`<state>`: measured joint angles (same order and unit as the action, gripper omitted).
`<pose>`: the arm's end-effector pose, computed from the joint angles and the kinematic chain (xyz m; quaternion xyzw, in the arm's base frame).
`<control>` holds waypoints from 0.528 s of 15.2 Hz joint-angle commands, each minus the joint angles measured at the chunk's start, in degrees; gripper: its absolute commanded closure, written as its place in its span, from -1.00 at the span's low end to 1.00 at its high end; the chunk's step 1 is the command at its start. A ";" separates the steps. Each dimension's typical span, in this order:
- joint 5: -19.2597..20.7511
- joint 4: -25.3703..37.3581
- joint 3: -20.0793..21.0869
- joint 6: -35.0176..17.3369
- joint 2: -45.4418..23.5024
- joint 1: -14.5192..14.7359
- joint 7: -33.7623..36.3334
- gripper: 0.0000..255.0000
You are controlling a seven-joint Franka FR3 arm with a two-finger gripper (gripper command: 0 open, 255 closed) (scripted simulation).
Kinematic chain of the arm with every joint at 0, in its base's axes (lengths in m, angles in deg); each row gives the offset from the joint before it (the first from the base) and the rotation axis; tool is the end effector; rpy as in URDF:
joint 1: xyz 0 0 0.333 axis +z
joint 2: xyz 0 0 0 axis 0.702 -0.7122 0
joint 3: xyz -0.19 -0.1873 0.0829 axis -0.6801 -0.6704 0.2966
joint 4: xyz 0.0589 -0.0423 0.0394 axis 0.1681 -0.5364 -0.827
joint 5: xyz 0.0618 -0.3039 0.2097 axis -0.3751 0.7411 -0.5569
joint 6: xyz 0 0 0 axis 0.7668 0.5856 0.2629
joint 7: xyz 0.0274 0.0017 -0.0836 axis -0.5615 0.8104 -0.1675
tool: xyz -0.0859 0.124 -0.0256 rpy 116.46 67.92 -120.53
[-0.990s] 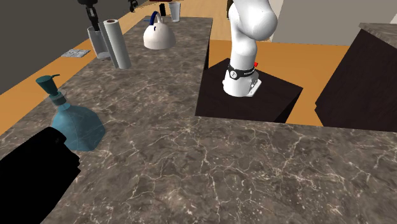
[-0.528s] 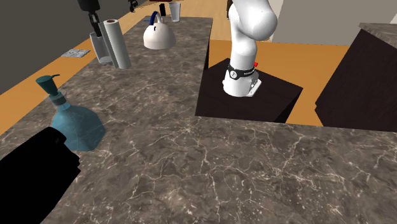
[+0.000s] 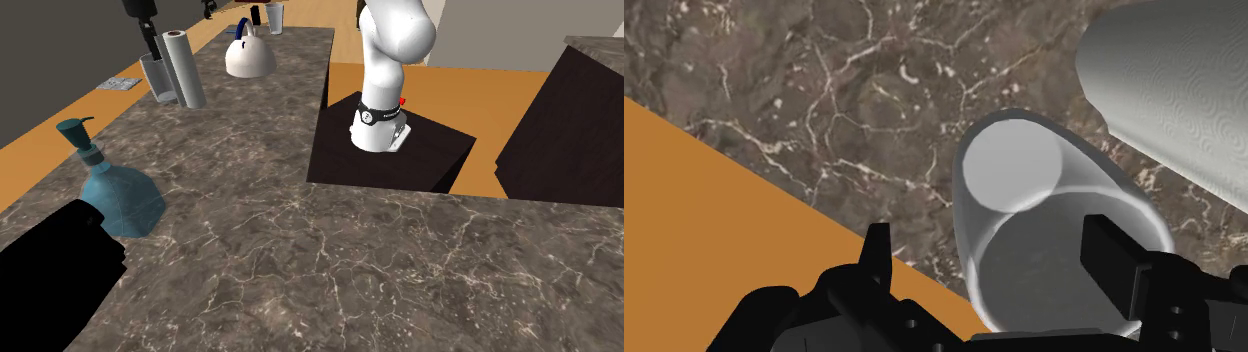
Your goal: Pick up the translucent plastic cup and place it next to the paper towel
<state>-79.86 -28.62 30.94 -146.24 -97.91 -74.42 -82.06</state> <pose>0.3707 -0.5282 0.3199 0.9894 -0.1393 0.0254 0.0319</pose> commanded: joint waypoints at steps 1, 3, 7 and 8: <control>0.00 0.00 0.00 0.00 0.00 0.00 0.00 -1.00; -0.01 0.01 0.00 0.00 -0.01 -0.01 -0.01 -1.00; 1.81 3.22 -0.89 5.82 2.96 0.55 1.12 -1.00; 1.81 3.22 -0.88 5.82 2.96 0.55 1.13 -1.00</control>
<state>-78.27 -25.82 30.15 -141.20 -95.29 -73.92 -81.05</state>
